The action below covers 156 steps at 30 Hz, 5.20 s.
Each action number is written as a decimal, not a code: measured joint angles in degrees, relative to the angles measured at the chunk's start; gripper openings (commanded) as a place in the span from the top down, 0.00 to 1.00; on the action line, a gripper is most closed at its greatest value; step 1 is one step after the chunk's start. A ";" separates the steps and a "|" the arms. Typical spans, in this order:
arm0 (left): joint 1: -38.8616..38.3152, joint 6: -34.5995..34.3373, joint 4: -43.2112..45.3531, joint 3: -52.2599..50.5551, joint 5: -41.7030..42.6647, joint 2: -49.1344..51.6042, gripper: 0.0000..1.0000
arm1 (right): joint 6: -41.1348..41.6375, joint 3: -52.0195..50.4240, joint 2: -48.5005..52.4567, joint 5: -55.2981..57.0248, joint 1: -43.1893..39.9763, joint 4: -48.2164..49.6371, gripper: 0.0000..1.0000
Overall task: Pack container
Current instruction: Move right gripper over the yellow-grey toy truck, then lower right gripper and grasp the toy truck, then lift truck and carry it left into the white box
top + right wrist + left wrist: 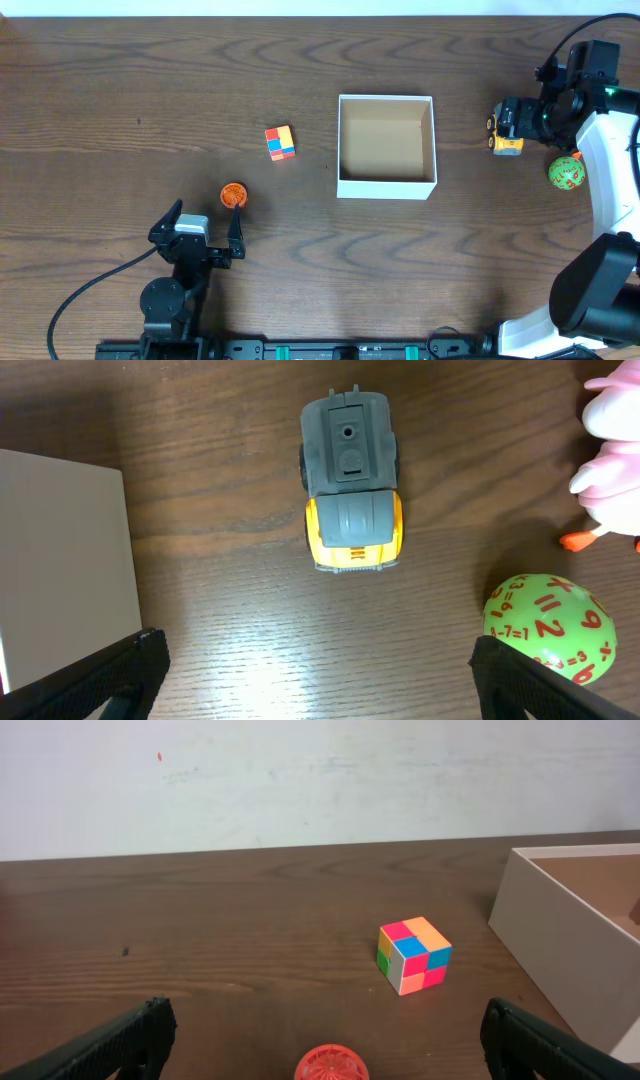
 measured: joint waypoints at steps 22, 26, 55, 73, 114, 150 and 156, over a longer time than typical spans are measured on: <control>0.00 0.00 0.00 0.00 0.00 0.00 0.02 | 0.00 0.09 7.08 4.68 0.00 13.07 0.01; 0.00 0.00 0.00 0.00 0.00 0.00 0.02 | -0.61 0.09 8.17 4.74 0.00 15.65 0.01; 0.00 0.00 0.00 0.00 0.00 0.00 0.02 | -11.15 0.11 20.65 3.98 0.00 21.31 0.01; 0.00 0.00 0.00 0.00 0.00 0.00 0.02 | -12.09 0.13 20.65 3.04 0.48 22.03 0.34; 0.00 0.00 0.00 0.00 0.00 0.00 0.02 | -7.28 47.41 20.70 1.77 24.26 -23.04 0.58; 0.00 0.00 0.00 0.00 0.00 0.00 0.02 | 17.64 19.63 20.96 1.44 36.28 -7.37 0.55; 0.00 0.00 0.00 0.00 0.00 0.00 0.02 | 21.40 17.18 21.00 2.80 36.28 -3.52 0.52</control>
